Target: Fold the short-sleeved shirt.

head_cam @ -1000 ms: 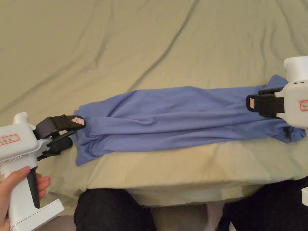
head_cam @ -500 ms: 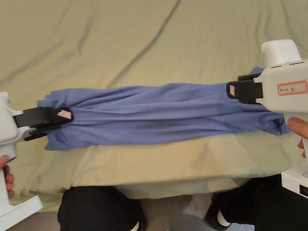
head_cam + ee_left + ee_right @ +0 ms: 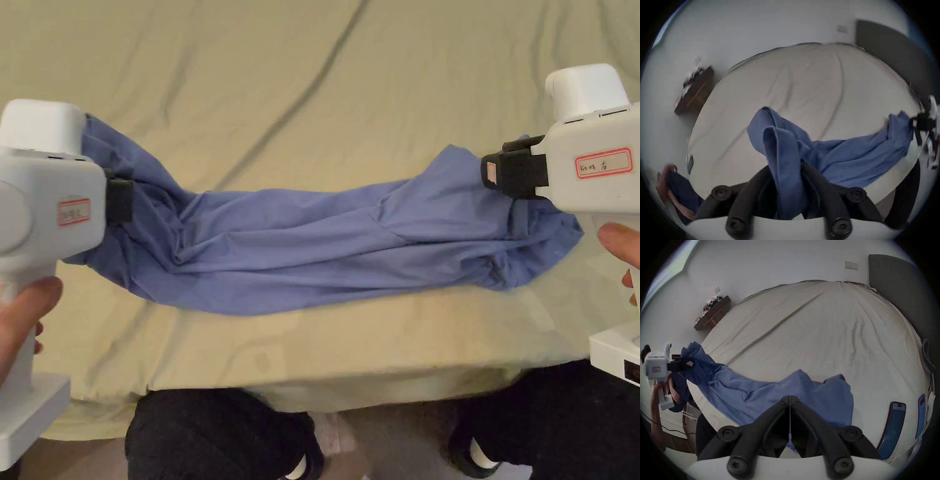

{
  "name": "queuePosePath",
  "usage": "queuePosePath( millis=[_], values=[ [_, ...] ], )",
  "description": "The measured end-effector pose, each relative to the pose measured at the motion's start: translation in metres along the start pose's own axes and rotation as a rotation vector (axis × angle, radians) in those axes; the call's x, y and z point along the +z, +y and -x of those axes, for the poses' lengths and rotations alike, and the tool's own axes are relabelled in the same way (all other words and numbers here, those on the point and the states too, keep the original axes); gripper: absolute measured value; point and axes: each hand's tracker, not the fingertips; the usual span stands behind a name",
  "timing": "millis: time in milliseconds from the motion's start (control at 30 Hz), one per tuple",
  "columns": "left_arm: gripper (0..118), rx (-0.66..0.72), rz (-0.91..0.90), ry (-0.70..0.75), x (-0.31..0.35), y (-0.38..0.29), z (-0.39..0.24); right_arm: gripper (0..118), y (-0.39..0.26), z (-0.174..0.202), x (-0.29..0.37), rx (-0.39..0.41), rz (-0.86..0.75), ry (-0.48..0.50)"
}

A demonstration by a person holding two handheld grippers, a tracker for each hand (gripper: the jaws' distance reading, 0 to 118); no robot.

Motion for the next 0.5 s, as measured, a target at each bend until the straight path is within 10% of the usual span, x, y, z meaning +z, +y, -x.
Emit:
queuePosePath(
  millis=[267, 433, 500],
  values=[
    [13, -0.046, 0.212, -0.334, -0.065, -0.004, -0.108, 4, -0.013, -0.032, 0.015, -0.052, -0.011, -0.006],
    [79, 0.126, 0.106, -0.324, -0.036, -0.027, -0.062, 4, -0.018, -0.045, 0.027, -0.049, 0.0, -0.028],
    [88, 0.17, 0.018, -0.261, -0.005, -0.025, -0.034, 4, -0.018, -0.048, 0.03, -0.05, -0.002, -0.04]
  ],
)
